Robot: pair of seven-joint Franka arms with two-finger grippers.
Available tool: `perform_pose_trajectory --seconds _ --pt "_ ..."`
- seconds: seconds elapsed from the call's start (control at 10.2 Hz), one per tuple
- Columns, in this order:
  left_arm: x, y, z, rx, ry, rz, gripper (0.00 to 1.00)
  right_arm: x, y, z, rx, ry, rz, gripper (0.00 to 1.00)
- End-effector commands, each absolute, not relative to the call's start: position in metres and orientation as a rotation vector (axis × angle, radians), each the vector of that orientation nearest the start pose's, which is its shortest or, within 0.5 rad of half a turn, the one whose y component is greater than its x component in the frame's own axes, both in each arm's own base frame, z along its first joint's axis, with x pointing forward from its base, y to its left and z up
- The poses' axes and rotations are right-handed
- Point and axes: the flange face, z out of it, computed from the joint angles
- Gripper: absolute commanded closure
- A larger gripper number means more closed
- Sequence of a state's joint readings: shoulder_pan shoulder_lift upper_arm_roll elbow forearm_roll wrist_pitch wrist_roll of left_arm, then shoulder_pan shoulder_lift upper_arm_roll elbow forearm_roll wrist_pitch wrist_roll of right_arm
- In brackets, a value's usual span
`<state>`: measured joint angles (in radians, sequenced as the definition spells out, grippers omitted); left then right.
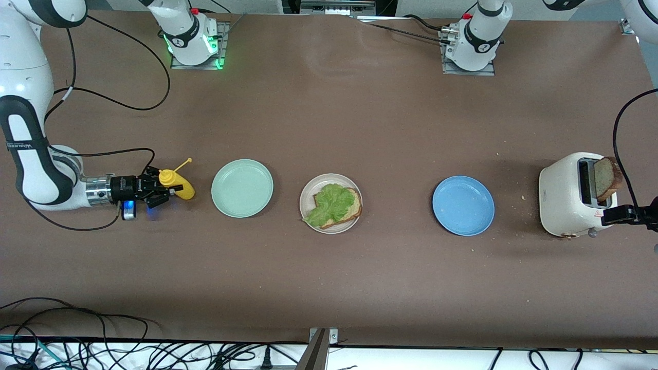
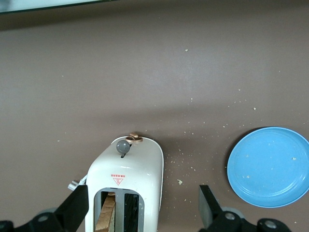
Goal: Make sandwich on beige plate with both arms
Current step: 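Lift the mustard bottle with the right gripper and tilt it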
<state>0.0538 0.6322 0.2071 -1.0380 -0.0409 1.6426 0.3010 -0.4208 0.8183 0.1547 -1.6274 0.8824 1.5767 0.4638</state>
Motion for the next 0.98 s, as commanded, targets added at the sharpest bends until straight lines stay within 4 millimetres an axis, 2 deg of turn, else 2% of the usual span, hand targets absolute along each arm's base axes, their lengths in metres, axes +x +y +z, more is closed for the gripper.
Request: perform_pose_trajectory --seconds 0.0,0.1,0.29,0.59,0.88 --pt "0.709 0.139 0.487 -3.042 0.124 0.070 0.00 0.617 -0.079 0.197 -1.727 1.158 1.025 0.91" --pt "0.709 0.139 0.487 -3.044 0.124 0.072 0.00 0.625 -0.073 0.213 -1.749 1.187 0.988 0.91" --pt "0.709 0.139 0.486 -3.045 0.121 0.074 0.00 0.639 -0.047 0.241 -1.795 1.234 0.937 0.91" --pt "0.710 0.138 0.486 -3.046 0.124 0.071 0.00 0.665 0.031 0.282 -1.849 1.405 0.810 0.91" --pt "0.709 0.139 0.487 -3.045 0.122 0.069 0.00 0.678 0.102 0.308 -1.879 1.544 0.644 0.90"
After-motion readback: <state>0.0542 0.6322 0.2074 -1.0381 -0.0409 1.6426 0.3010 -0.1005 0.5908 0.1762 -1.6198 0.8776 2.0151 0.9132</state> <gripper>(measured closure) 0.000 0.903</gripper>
